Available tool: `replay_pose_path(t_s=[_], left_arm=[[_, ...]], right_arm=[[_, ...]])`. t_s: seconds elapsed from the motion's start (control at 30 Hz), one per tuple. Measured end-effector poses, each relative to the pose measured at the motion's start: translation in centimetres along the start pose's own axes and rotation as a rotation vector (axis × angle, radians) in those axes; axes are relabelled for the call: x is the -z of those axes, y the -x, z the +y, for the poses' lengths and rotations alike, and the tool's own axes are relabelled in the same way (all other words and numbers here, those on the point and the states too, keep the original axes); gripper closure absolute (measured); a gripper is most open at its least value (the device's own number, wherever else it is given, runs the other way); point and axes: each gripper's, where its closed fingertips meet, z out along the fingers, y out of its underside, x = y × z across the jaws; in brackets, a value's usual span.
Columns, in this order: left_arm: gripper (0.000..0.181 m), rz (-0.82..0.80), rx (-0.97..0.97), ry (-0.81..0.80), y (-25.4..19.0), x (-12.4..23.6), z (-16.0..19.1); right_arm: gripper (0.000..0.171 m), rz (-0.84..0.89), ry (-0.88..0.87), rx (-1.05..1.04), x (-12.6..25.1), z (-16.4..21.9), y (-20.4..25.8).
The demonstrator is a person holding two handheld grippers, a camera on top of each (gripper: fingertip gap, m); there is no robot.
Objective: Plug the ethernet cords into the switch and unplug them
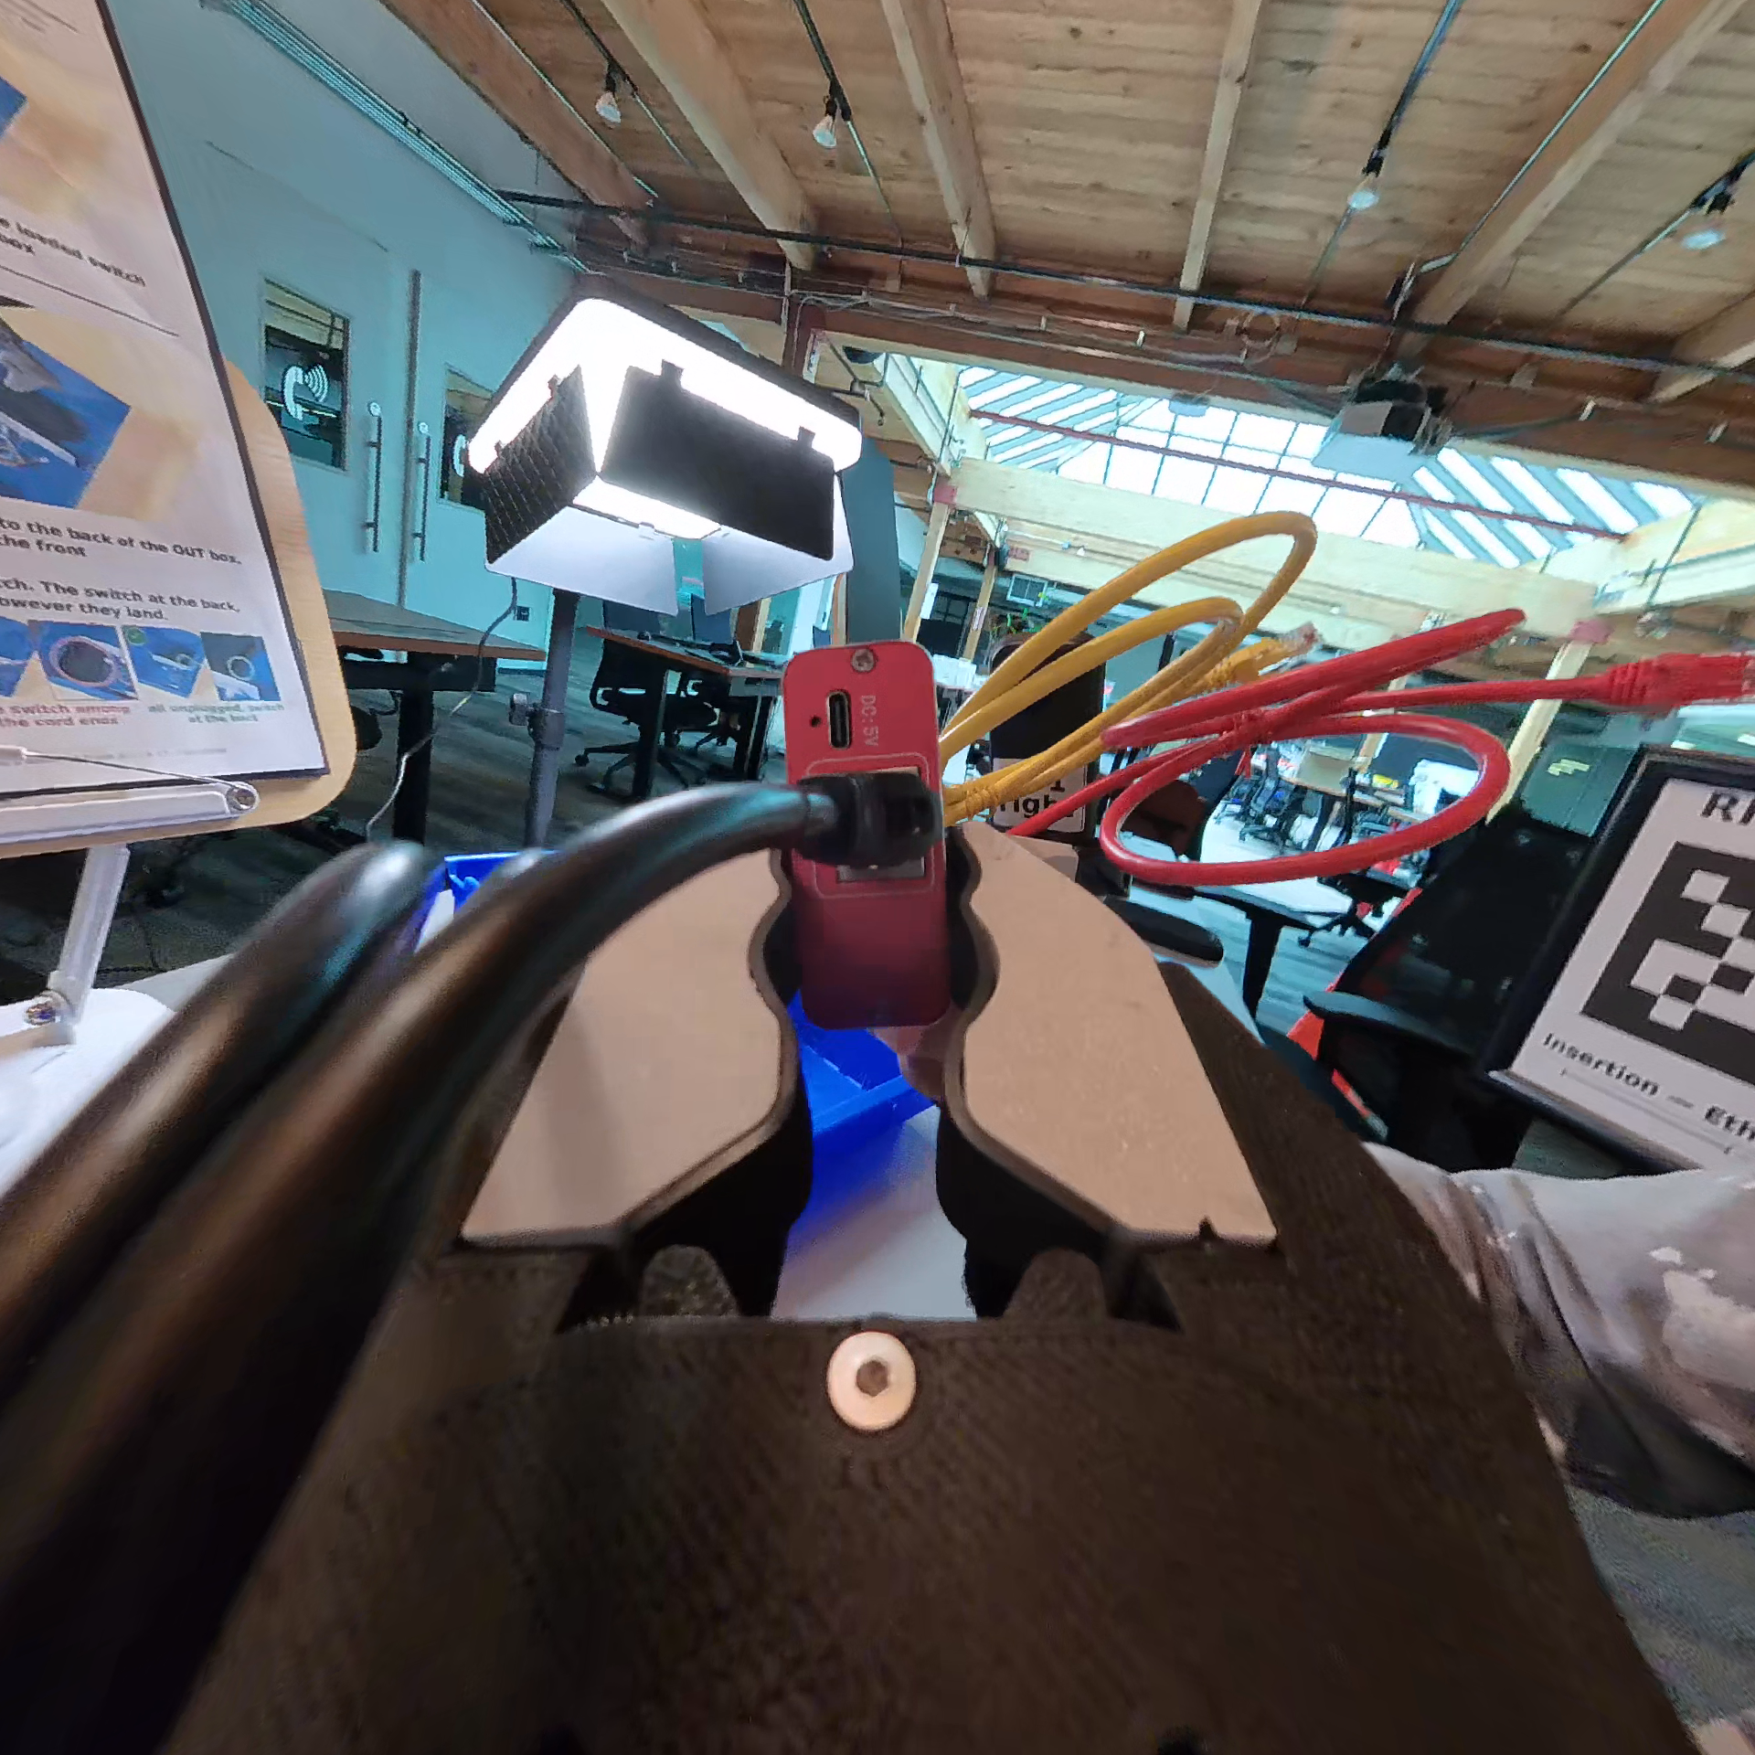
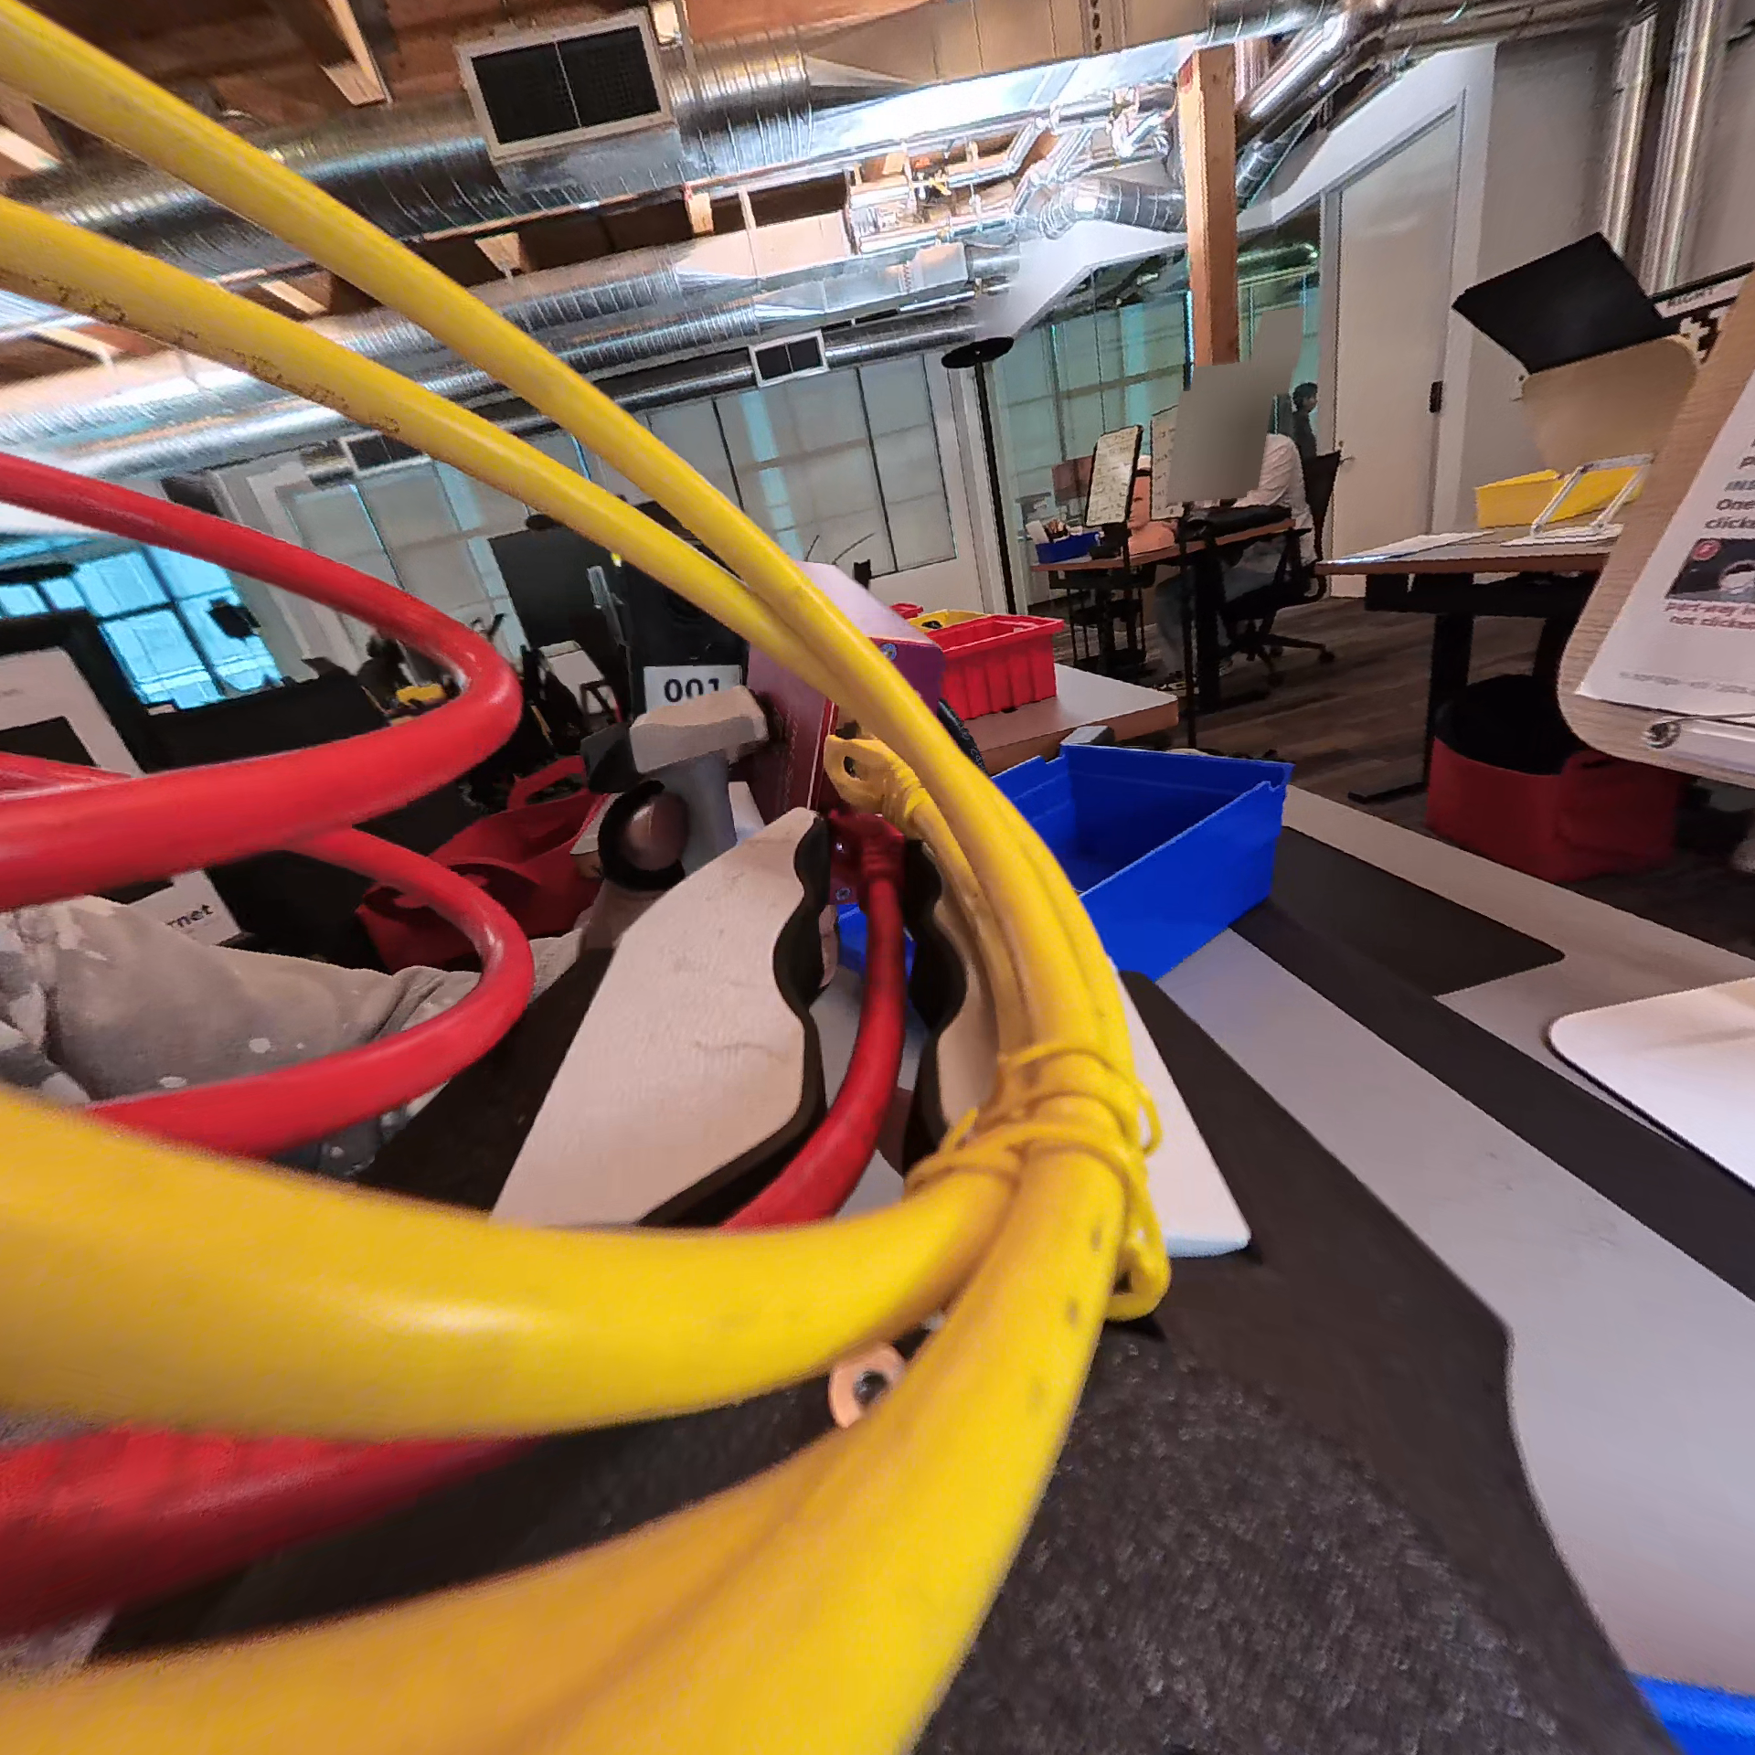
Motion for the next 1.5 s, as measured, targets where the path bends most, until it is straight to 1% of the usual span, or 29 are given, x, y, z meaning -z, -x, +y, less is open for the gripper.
replay_pose_path(t_s=[0.03, 0.1, 0.27, 0.3, 0.33, 0.4, 0.5, 0.53, 0.57, 0.6, 0.63, 0.67, 0.7, 0.73, 0.77, 0.8, 0.83, 0.87, 0.93, 1.0, 1.07, 1.1, 1.23, 1.3, 1.4, 1.47, 1.5], left_arm=[[0.154, -0.002, 0.016, -0.014, 0.1, 0.0, -0.1], [0.154, 0.003, 0.047, -0.037, 0.1, 0.0, -0.3], [0.154, -0.008, -0.001, -0.06, -0.4, -0.1, -0.8], [0.153, -0.019, -0.029, -0.062, -0.4, 0.0, -0.8], [0.153, -0.033, -0.06, -0.062, -0.5, 0.0, -0.9], [0.153, -0.046, -0.104, -0.071, -0.8, 0.2, -1.3], [0.153, -0.05, -0.101, -0.069, -0.8, 0.1, -1.3], [0.153, -0.057, -0.087, -0.065, -0.5, 0.0, -1.0], [0.154, -0.055, -0.057, -0.069, -0.2, 0.0, -0.8], [0.153, -0.046, -0.018, -0.075, 0.0, 0.0, -0.7], [0.153, -0.038, 0.009, -0.077, 0.1, -0.1, -0.6], [0.154, -0.036, 0.021, -0.075, 0.1, -0.1, -0.6], [0.154, -0.038, 0.031, -0.091, 0.2, 0.0, -0.9], [0.153, -0.032, 0.051, -0.156, 0.3, 0.7, -2.1], [0.153, 0.011, 0.079, -0.237, 0.0, 2.0, -4.2], [0.153, 0.032, 0.063, -0.265, -0.5, 3.0, -6.0], [0.153, 0.002, -0.016, -0.264, -1.1, 3.5, -7.1], [0.153, -0.019, -0.083, -0.256, -1.7, 3.8, -7.9], [0.153, -0.019, -0.095, -0.234, -2.1, 4.2, -8.9], [0.153, -0.13, -0.179, -0.184, -0.4, 5.2, -9.4], [0.153, -0.263, -0.254, -0.134, 2.1, 6.4, -9.5], [0.153, -0.3, -0.263, -0.124, 3.2, 6.9, -9.3], [0.154, -0.367, -0.196, -0.085, 7.1, 7.1, -7.0], [0.154, -0.414, -0.183, -0.066, 8.7, 6.9, -5.6], [0.153, -0.467, -0.198, -0.004, 10.3, 6.1, -3.0], [0.154, -0.475, -0.192, 0.033, 10.8, 5.4, -1.4], [0.154, -0.472, -0.188, 0.049, 10.8, 5.0, -0.8]], right_arm=[[0.157, 0.012, 0.002, 0.011, -0.1, 0.0, -0.1], [0.162, 0.028, 0.003, 0.033, -0.1, -0.2, 0.0], [0.16, 0.046, 0.007, 0.06, 0.0, -0.9, 0.3], [0.171, 0.057, 0.002, 0.061, -0.1, -1.0, 0.3], [0.163, 0.066, -0.002, 0.061, -0.2, -1.0, 0.3], [0.163, 0.07, -0.014, 0.075, -0.3, -1.3, 0.6], [0.163, 0.045, -0.025, 0.049, -0.2, -1.3, 0.5], [0.157, 0.049, -0.022, 0.045, -0.2, -1.0, 0.1], [0.163, 0.056, -0.017, 0.045, -0.1, -0.8, -0.2], [0.164, 0.052, -0.014, 0.045, -0.1, -0.7, -0.3], [0.163, 0.051, -0.014, 0.052, -0.1, -0.7, -0.3], [0.158, 0.049, -0.013, 0.057, -0.1, -0.7, -0.3], [0.159, 0.059, -0.016, 0.053, 0.1, -0.8, -0.6], [0.159, 0.208, -0.035, 0.07, 1.3, -1.1, -2.9], [0.159, 0.258, -0.07, 0.047, 3.0, -1.6, -4.4], [0.16, 0.148, -0.155, -0.032, 3.9, -2.6, -3.5], [0.159, 0.115, -0.148, -0.004, 3.5, -2.7, -2.4], [0.159, 0.124, -0.102, 0.069, 2.5, -2.5, -1.6], [0.158, 0.127, -0.063, 0.063, 1.4, -2.6, -1.3], [0.158, 0.174, -0.044, -0.01, 2.9, -2.8, -3.0], [0.158, 0.329, 0.042, 0.011, 5.5, -2.1, -5.9], [0.158, 0.409, 0.094, 0.032, 7.0, -1.8, -7.1], [0.157, 0.646, 0.308, 0.047, 12.8, -0.5, -10.2], [0.157, 0.73, 0.472, 0.031, 15.7, 1.1, -11.3], [0.157, 0.829, 0.763, -0.011, 20.6, 4.1, -12.7], [0.157, 0.829, 0.926, -0.088, 23.0, 6.0, -12.7], [0.157, 0.835, 0.975, -0.105, 23.8, 6.4, -12.9]])
